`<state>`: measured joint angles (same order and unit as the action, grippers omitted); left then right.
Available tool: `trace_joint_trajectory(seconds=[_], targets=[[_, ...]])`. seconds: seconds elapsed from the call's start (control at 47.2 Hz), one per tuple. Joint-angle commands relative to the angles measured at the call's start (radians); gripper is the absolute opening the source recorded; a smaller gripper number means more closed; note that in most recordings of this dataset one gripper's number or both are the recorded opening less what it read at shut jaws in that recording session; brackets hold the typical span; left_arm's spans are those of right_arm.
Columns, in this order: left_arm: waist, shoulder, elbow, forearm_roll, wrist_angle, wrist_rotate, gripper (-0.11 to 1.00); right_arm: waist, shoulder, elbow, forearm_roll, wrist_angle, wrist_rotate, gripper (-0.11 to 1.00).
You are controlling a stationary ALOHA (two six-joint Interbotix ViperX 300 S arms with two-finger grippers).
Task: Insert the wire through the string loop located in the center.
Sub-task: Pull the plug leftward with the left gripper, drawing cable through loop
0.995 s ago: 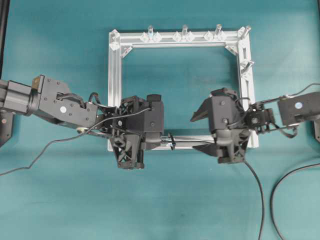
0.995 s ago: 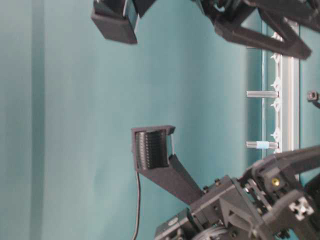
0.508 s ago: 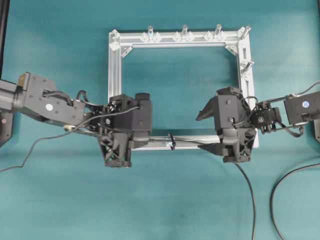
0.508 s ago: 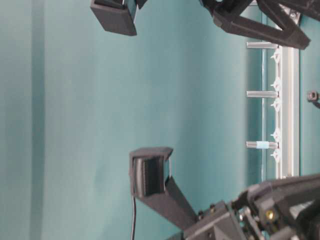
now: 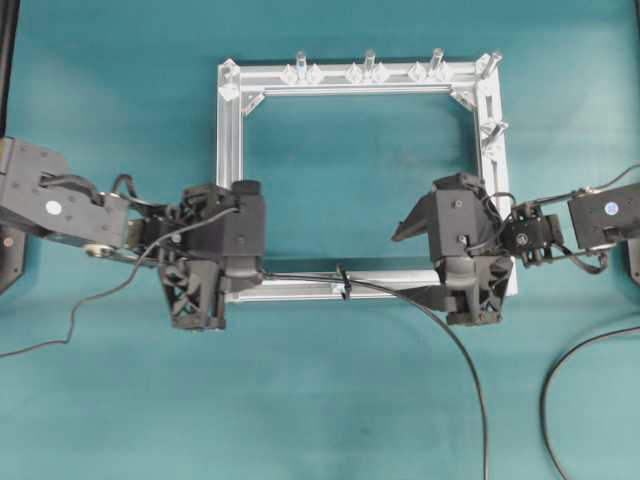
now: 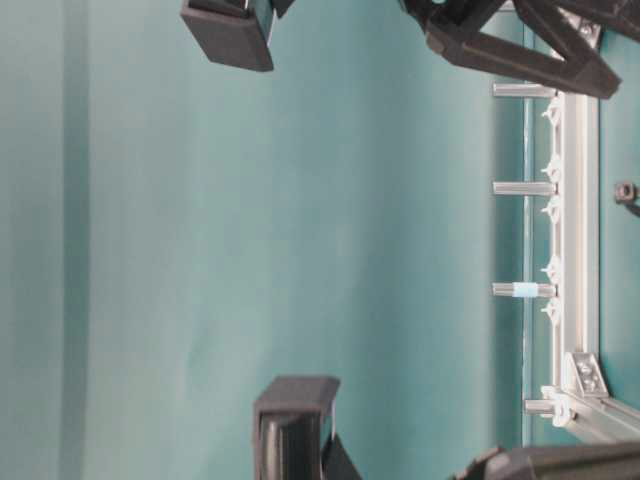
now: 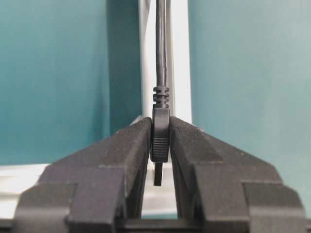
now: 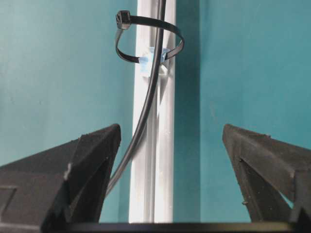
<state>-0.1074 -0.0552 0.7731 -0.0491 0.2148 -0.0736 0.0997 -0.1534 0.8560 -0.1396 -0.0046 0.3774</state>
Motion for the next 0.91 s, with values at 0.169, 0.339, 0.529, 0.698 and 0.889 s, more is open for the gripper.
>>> trace_joint_trajectory(seconds=[0.169, 0.339, 0.529, 0.698, 0.889], targets=[[0.003, -0.084, 0.041, -0.002, 0.025, -0.003, 0.16, 0.003, -0.02, -0.009, -0.002, -0.006, 0.002, 0.88], [0.003, -0.127, 0.075, -0.003, 0.052, -0.005, 0.16, 0.003, -0.02, -0.011, -0.002, -0.005, 0.002, 0.88], [0.002, -0.175, 0.124, -0.005, 0.067, -0.032, 0.16, 0.003, -0.02, -0.012, -0.002, -0.005, 0.002, 0.88], [-0.006, -0.212, 0.15, -0.005, 0.074, -0.052, 0.16, 0.002, -0.02, -0.011, -0.002, -0.005, 0.002, 0.88], [-0.006, -0.215, 0.155, -0.005, 0.077, -0.052, 0.16, 0.002, -0.02, -0.009, -0.002, -0.005, 0.002, 0.88]])
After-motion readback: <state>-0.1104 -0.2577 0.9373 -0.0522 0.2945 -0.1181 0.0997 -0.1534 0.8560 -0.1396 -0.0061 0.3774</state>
